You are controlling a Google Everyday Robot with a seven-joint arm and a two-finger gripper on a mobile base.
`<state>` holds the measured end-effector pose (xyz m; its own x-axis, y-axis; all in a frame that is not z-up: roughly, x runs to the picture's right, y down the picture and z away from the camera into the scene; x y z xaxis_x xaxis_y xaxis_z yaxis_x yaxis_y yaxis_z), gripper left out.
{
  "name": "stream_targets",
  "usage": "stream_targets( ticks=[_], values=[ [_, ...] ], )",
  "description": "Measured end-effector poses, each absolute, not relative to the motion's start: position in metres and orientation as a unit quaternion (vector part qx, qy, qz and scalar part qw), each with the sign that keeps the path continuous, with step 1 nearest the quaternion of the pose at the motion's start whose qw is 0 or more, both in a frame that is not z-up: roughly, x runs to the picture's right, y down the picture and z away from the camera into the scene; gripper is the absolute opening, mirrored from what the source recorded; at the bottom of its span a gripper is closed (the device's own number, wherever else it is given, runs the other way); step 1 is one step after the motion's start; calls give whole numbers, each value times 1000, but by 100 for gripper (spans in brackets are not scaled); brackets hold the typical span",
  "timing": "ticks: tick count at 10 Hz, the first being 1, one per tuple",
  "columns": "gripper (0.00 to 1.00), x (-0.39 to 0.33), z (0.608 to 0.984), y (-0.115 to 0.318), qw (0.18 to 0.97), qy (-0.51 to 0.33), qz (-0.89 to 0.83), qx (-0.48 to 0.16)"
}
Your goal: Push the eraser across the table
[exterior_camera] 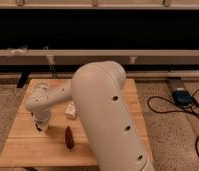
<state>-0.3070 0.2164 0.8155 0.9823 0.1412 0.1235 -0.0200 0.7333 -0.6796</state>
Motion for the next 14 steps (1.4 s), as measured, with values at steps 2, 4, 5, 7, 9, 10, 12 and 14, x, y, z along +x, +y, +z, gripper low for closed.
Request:
stream_targets(
  ticks=[2,4,5,7,9,10,12,14],
  values=[
    [25,-307,816,216,927,-84,44,-363],
    [44,-307,816,216,927,-84,44,-363],
    [53,-307,816,216,927,-84,44,-363],
    [74,-305,818,217,927,-80,46,-363],
    [79,-291,830,218,927,-72,51,-365],
    [73,-292,831,218,927,-71,50,-366],
    [57,-297,831,220,926,-74,46,-368],
    [57,-297,830,218,926,-75,46,-366]
  ],
)
